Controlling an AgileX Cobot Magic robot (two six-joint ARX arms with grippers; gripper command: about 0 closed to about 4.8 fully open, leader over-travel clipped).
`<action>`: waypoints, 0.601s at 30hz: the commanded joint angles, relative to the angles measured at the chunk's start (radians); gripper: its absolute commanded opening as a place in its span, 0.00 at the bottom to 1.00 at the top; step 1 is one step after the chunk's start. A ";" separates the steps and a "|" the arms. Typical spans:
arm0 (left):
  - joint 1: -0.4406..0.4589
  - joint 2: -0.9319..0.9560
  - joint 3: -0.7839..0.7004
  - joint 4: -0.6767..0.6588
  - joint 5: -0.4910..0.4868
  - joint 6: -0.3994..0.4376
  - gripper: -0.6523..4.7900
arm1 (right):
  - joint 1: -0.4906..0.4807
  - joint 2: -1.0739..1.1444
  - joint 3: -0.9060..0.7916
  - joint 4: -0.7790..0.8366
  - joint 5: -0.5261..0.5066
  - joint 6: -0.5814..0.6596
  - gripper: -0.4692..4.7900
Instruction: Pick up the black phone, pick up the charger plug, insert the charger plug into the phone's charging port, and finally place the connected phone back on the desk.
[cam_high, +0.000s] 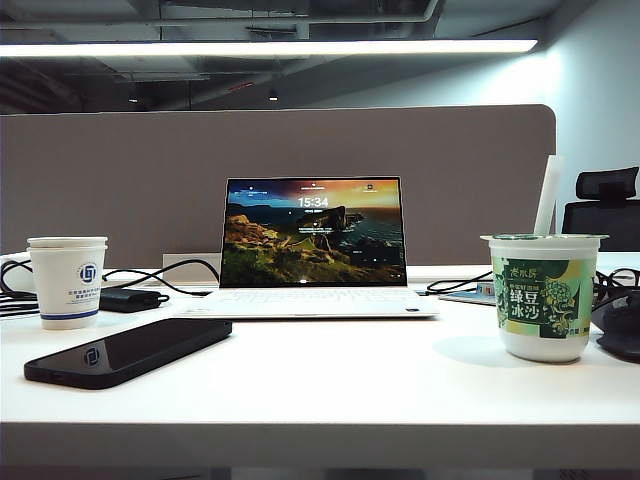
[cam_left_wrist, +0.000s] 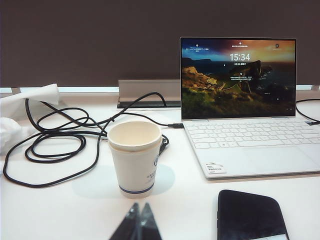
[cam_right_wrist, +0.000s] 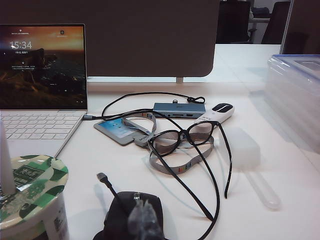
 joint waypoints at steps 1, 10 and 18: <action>0.002 0.001 0.001 0.013 0.006 0.001 0.13 | 0.000 0.000 -0.004 -0.002 -0.002 0.000 0.09; 0.002 0.000 0.000 0.008 -0.024 0.002 0.13 | 0.001 0.000 -0.004 -0.004 -0.002 0.001 0.09; 0.002 0.000 0.010 0.087 -0.040 -0.003 0.11 | 0.001 0.000 0.034 0.013 -0.002 0.036 0.09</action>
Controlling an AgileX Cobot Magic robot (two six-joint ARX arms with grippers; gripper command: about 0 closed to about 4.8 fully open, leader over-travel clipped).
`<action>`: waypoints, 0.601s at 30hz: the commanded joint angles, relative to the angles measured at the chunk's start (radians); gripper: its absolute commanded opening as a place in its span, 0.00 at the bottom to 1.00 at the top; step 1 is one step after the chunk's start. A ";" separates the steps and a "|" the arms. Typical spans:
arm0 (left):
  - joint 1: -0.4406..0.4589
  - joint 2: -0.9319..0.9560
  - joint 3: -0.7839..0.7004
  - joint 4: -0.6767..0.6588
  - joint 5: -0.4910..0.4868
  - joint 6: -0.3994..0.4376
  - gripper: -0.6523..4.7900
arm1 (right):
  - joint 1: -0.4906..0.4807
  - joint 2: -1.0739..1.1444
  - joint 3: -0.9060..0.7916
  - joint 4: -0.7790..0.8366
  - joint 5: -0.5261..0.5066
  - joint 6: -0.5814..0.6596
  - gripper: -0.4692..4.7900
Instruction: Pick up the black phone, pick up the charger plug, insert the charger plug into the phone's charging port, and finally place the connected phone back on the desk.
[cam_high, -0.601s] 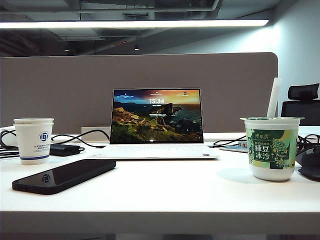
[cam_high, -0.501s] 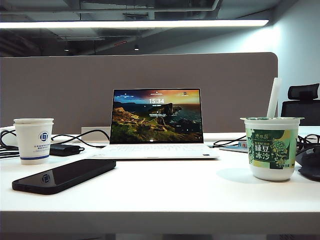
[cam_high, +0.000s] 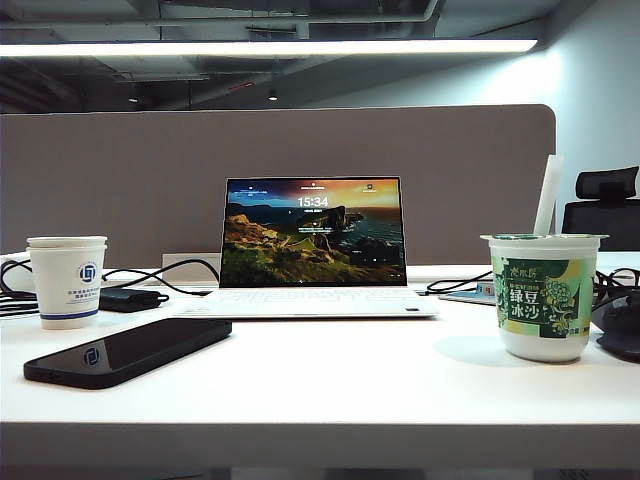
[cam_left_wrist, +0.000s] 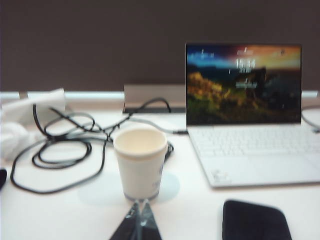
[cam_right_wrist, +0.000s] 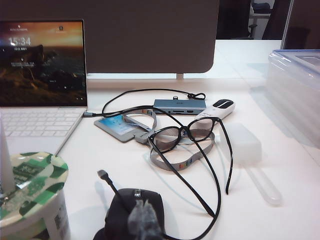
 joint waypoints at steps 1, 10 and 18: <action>0.002 0.000 0.030 0.034 -0.050 -0.003 0.11 | 0.001 0.000 0.061 0.014 -0.001 0.024 0.09; 0.002 0.061 0.264 -0.132 -0.133 -0.003 0.11 | 0.000 0.041 0.293 -0.058 0.085 0.019 0.09; 0.002 0.322 0.515 -0.132 -0.085 -0.003 0.11 | 0.000 0.233 0.523 -0.055 0.089 -0.042 0.09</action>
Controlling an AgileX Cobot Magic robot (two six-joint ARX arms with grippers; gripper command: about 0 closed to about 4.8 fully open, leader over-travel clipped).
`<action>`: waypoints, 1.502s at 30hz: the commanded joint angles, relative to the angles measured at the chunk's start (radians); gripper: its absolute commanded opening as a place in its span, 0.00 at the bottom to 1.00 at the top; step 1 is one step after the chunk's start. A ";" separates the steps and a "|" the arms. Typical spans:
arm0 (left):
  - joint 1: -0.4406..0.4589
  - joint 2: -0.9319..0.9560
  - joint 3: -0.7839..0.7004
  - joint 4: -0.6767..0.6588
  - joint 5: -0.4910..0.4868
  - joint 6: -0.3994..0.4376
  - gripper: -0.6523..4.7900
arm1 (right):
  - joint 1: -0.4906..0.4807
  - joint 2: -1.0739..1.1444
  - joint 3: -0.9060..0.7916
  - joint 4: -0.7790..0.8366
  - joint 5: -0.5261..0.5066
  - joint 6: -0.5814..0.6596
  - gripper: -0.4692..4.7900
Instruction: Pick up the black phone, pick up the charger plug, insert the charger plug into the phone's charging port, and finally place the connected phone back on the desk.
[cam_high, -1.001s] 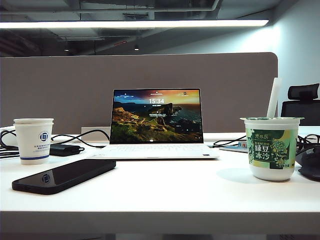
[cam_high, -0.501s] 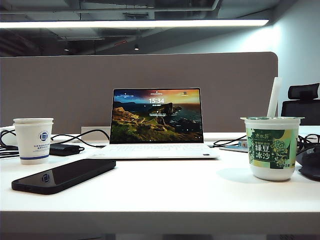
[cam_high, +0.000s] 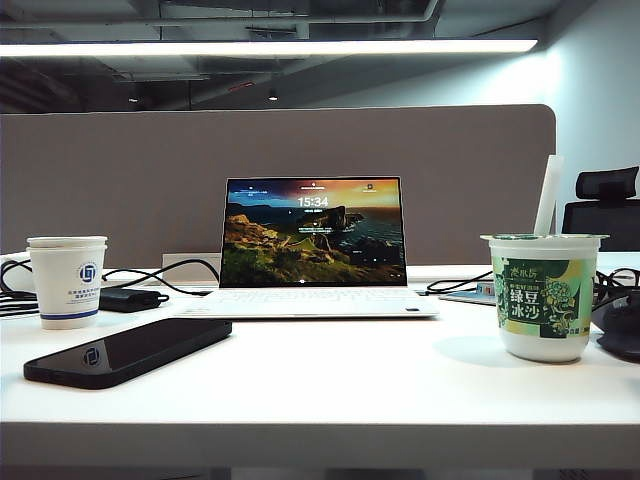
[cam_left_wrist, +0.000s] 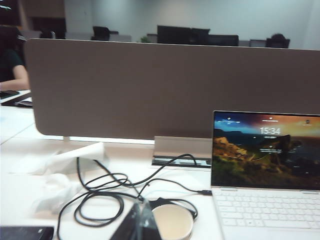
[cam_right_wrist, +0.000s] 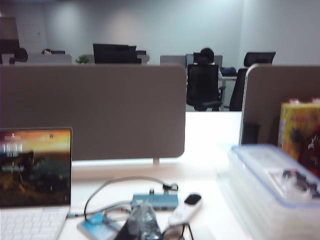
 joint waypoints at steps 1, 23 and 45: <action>0.002 0.105 0.099 0.011 0.029 -0.001 0.11 | 0.000 0.075 0.089 0.013 0.003 -0.005 0.09; 0.002 0.608 0.616 -0.307 0.345 -0.135 0.11 | 0.031 0.516 0.558 -0.155 -0.286 -0.004 0.09; 0.001 0.802 0.669 -0.480 0.564 0.037 0.11 | 0.848 1.003 0.618 -0.213 -0.084 0.037 0.09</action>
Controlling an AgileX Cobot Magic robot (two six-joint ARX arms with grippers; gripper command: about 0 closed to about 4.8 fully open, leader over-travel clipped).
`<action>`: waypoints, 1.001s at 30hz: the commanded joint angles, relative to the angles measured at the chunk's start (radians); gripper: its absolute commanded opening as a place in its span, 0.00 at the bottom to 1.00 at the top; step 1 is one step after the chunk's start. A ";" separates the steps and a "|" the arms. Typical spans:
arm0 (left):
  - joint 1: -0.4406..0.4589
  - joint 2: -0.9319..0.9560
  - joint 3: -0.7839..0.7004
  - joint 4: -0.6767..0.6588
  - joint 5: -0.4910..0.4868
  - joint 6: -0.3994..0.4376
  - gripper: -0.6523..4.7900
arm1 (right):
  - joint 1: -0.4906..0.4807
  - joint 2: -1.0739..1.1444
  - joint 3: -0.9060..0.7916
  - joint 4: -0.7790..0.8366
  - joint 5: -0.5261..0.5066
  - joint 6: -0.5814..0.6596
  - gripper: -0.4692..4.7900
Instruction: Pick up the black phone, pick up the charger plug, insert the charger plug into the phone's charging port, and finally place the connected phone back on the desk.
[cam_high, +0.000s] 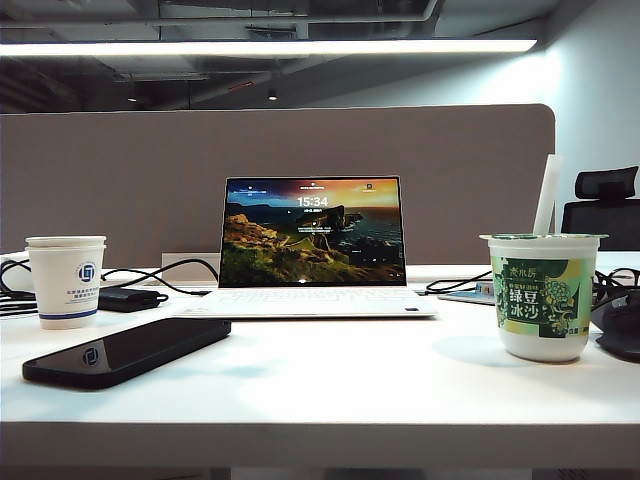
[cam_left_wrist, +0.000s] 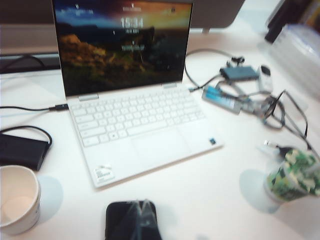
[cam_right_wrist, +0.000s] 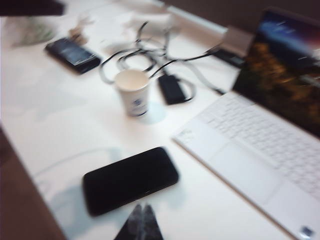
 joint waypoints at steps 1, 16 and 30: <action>0.001 0.055 -0.001 -0.001 0.003 0.100 0.11 | 0.026 0.056 0.005 0.003 -0.006 0.039 0.09; 0.003 0.158 -0.426 0.309 0.113 0.113 0.11 | 0.029 0.354 0.004 0.143 -0.119 0.077 0.09; 0.003 0.446 -0.433 0.444 0.134 0.044 0.43 | 0.026 0.574 0.004 0.266 -0.117 0.078 0.09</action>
